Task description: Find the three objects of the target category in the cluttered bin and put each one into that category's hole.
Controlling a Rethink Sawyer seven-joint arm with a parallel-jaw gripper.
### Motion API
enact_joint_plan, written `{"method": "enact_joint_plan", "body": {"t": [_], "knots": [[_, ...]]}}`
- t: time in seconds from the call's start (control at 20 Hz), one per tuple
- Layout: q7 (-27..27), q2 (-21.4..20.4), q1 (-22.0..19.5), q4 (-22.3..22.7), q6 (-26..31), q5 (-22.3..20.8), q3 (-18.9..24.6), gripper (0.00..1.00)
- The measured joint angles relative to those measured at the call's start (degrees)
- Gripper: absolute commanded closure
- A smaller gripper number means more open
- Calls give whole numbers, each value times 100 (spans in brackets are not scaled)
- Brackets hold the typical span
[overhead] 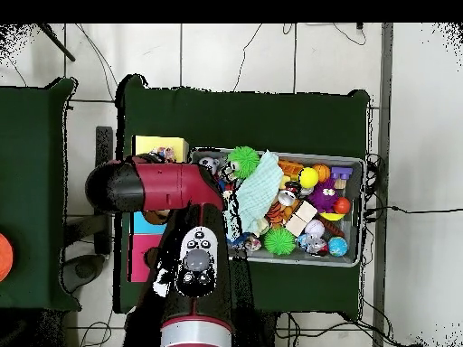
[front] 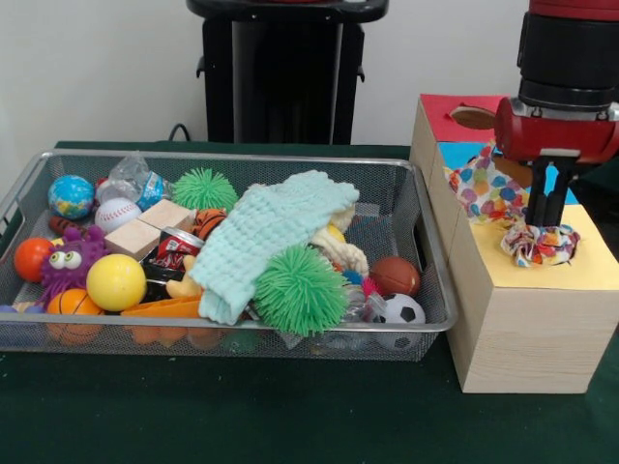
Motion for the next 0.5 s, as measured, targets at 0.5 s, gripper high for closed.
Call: {"method": "enact_joint_plan", "body": {"t": [0.5], "knots": [[0, 144, -19, -51, -170, 21, 16, 100]]}}
